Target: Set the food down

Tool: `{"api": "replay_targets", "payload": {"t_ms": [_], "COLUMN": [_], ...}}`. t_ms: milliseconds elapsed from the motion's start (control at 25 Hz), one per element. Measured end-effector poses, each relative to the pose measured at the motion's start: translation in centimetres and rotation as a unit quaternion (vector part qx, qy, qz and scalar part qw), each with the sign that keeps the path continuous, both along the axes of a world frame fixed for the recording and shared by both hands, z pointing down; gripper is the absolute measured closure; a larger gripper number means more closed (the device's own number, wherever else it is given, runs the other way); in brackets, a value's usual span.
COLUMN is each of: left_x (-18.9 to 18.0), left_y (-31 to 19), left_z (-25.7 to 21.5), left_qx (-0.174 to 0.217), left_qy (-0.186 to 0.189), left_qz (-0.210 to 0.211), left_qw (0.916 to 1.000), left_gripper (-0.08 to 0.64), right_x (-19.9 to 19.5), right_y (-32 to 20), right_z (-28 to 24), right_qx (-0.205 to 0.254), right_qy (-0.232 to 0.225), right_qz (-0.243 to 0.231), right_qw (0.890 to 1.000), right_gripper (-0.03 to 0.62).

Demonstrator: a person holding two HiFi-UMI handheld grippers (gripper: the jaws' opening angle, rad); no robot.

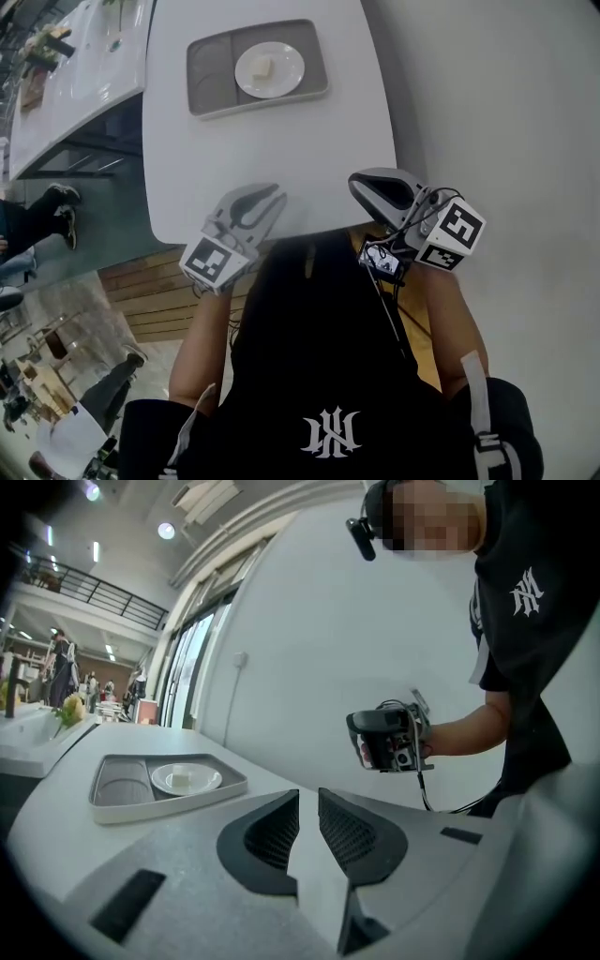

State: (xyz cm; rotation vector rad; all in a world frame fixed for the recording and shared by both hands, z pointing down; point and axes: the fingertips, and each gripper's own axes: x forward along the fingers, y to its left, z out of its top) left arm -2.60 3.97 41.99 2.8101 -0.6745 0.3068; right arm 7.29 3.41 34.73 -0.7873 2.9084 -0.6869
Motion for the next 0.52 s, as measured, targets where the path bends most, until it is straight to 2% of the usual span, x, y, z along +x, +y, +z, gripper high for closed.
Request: {"api": "replay_targets", "payload": {"t_ms": [120,320,520], "left_x": [0.2,0.5,1.4], "left_y": [0.9,3.6,8.2], "left_z": [-1.7,-5.7,-8.7], "left_qx": [0.022,0.037,0.074], "left_qy": [-0.005,0.003,0.01], "left_qz": [-0.011,-0.05,-0.068], "left_qw": [0.9997,0.9981,0.9949], "left_gripper": [0.5,0.5,0.554], "right_x": [-0.8,-2.1,-1.4], "right_y": [0.9,4.0,7.8], "right_z": [-0.5,-1.2,-2.8], "right_qx": [0.01,0.011,0.03], "right_qy": [-0.005,-0.008,-0.028], "right_qz": [-0.019,-0.061,-0.08], "right_qw": [1.0,0.998,0.996], "right_gripper": [0.589,0.589,0.589]}}
